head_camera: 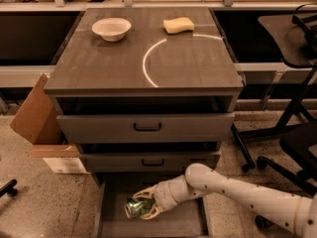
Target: Pick green can from bottom drawer and place on counter
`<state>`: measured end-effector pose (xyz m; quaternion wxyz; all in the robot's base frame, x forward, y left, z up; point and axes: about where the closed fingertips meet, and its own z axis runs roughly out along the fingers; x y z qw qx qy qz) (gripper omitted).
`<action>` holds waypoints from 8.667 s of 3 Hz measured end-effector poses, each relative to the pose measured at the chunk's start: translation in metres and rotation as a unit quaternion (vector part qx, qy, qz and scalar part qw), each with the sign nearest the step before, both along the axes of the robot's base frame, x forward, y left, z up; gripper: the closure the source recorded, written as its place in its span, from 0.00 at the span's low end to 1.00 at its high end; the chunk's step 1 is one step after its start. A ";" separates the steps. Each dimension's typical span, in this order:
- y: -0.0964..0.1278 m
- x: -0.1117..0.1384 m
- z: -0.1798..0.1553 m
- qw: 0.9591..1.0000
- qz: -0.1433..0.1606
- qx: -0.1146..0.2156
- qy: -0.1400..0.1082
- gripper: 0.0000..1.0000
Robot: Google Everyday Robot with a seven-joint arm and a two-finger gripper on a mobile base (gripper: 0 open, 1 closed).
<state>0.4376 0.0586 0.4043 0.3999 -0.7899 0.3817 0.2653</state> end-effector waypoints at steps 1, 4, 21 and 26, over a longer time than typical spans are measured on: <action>-0.015 -0.004 0.063 0.999 0.015 -0.009 -0.042 1.00; -0.047 -0.039 0.178 0.994 0.026 -0.010 -0.104 1.00; -0.109 0.254 0.491 0.952 -0.305 0.003 0.024 0.61; -0.116 0.267 0.478 0.944 -0.324 0.004 0.061 0.00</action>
Offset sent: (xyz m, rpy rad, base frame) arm -0.0060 -0.0105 0.0474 -0.0081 -0.0582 0.0241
